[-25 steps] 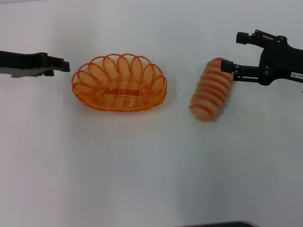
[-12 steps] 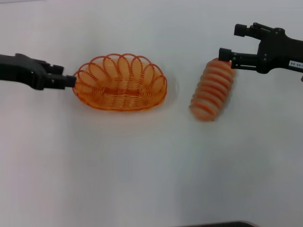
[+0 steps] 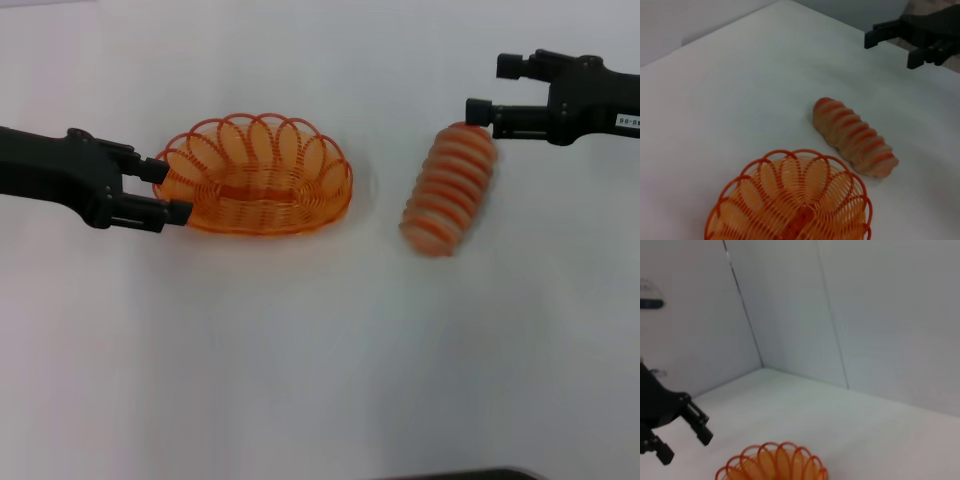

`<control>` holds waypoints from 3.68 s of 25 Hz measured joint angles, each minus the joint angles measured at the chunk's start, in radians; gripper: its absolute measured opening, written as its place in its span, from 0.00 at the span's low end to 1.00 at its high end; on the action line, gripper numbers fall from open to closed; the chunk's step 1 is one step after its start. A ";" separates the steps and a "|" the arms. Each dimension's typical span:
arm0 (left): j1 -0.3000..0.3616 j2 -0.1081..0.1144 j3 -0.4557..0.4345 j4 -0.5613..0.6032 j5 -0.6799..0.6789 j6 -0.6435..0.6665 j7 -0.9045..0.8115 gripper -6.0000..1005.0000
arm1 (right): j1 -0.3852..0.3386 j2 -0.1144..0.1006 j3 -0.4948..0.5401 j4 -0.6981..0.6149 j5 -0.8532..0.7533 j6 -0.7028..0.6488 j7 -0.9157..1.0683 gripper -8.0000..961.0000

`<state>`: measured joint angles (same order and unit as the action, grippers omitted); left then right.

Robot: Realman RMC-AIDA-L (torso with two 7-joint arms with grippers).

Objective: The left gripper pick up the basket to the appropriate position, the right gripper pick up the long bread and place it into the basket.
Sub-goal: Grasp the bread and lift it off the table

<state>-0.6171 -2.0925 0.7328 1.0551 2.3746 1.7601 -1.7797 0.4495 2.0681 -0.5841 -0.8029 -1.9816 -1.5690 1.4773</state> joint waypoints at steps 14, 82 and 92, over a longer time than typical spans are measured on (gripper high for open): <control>0.000 0.015 -0.025 0.017 0.009 -0.016 0.029 0.85 | 0.097 -0.069 -0.047 -0.068 -0.267 -0.077 0.295 0.98; 0.053 -0.002 -0.158 -0.004 -0.008 -0.183 0.012 0.87 | 0.512 0.015 -0.187 -0.200 -0.830 -0.266 0.996 0.97; 0.054 -0.003 -0.162 -0.002 -0.012 -0.200 0.016 0.87 | 0.477 0.008 -0.155 -0.196 -0.754 -0.243 1.181 0.97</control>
<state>-0.5630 -2.0957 0.5711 1.0527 2.3623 1.5600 -1.7637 0.9264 2.0756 -0.7389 -0.9986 -2.7354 -1.8119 2.6579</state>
